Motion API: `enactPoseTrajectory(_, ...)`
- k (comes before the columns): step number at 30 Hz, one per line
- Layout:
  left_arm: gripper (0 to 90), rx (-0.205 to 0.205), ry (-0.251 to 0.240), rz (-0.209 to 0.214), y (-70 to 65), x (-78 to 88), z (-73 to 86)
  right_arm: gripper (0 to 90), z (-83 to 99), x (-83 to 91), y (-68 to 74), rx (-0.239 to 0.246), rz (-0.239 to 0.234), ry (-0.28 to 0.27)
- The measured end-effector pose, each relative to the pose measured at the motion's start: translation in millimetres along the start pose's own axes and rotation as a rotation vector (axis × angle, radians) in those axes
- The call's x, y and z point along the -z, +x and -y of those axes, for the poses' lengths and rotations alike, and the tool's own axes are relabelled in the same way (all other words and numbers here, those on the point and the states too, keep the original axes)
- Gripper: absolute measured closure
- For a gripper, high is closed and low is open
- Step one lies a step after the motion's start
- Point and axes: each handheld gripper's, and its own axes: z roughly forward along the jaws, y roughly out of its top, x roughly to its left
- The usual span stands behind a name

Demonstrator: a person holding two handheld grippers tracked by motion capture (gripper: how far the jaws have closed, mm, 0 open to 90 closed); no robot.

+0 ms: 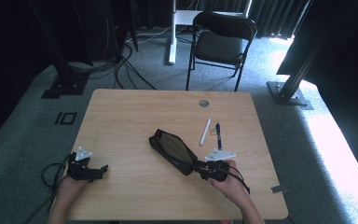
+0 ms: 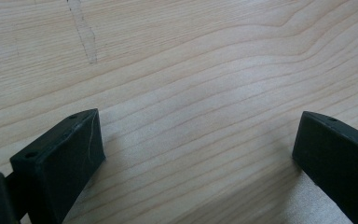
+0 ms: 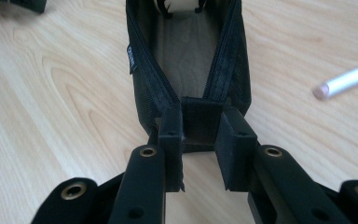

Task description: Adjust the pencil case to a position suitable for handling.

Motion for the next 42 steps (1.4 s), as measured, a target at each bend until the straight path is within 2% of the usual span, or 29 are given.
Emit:
enactPoseTrajectory(15, 2.1, 0.000, 0.000, 0.000, 0.0, 0.0, 0.0, 73.1, 18.8, 27.5, -5.4, 0.007, 0.042, 0.012)
enactPoseTrajectory(21, 2.1, -0.002, 0.001, 0.000, 0.1, 0.1, 0.0, 72.9, 27.5, 36.4, -8.0, -0.022, 0.046, 0.011)
enactPoseTrajectory(25, 2.1, -0.002, 0.000, 0.000, 0.1, 0.0, 0.1, 73.0, 38.3, 48.3, -10.0, -0.036, 0.069, 0.004)
enactPoseTrajectory(30, 2.1, -0.002, 0.000, 0.000, 0.1, 0.0, 0.1, 70.2, 42.7, 54.9, -13.1, -0.051, 0.109, 0.015)
enactPoseTrajectory(32, 2.1, -0.002, 0.000, 0.000, 0.1, 0.0, 0.1, 64.0, 42.3, 56.6, -14.1, -0.072, 0.101, 0.002)
enactPoseTrajectory(37, 2.1, -0.002, 0.000, 0.000, 0.1, 0.0, 0.1, 59.2, 36.8, 66.0, -20.2, -0.093, 0.108, -0.044)
enactPoseTrajectory(40, 2.1, -0.002, 0.000, -0.001, 0.1, 0.0, 0.1, 57.6, 32.9, 72.8, -26.7, -0.099, 0.134, -0.073)
enactPoseTrajectory(42, 2.1, -0.002, 0.000, 0.000, 0.1, 0.0, 0.1, 55.8, 30.6, 77.0, -31.3, -0.110, 0.135, -0.097)
